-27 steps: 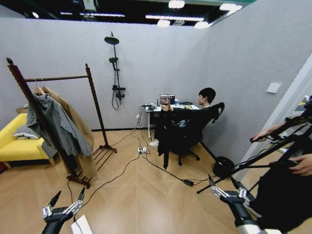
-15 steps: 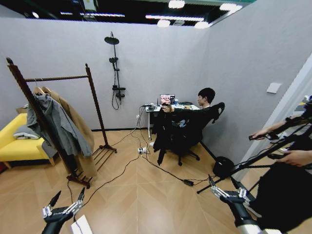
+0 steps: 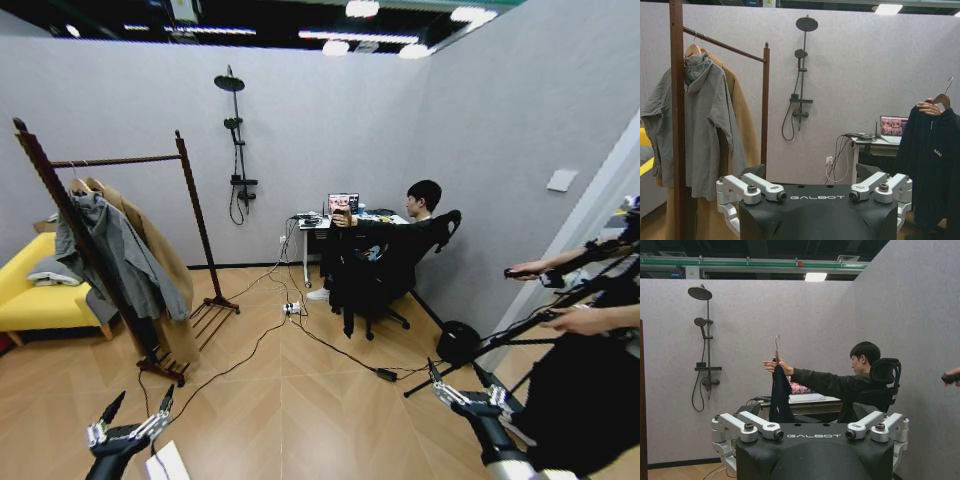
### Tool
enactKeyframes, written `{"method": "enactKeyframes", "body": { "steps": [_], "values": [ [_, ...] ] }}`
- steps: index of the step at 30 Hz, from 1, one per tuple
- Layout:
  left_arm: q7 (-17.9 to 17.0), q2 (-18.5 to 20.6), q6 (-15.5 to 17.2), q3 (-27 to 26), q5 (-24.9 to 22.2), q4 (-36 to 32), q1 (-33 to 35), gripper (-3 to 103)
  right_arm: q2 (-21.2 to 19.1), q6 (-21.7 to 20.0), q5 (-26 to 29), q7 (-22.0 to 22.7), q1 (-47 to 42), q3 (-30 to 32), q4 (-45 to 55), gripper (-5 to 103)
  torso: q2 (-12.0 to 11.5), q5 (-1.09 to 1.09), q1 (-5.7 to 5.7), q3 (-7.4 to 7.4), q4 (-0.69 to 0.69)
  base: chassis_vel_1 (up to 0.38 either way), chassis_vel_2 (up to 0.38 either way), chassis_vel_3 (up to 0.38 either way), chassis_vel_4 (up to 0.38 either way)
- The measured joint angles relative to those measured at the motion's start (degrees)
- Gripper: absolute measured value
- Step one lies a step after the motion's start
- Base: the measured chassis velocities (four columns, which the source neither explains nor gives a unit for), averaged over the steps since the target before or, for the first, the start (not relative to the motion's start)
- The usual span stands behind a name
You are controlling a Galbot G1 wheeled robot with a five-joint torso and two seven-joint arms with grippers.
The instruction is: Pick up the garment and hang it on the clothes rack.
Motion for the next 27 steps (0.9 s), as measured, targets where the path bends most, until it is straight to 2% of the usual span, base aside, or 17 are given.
{"method": "enactKeyframes", "body": {
  "steps": [27],
  "values": [
    [0.0, 0.0, 0.0, 0.0, 0.0, 0.0, 0.0, 100, 0.0, 0.0, 0.0, 0.0, 0.0, 0.0, 0.0, 100, 0.0, 0.0, 0.0, 0.0, 0.0, 0.0, 0.0, 0.0, 0.0]
  ]
}}
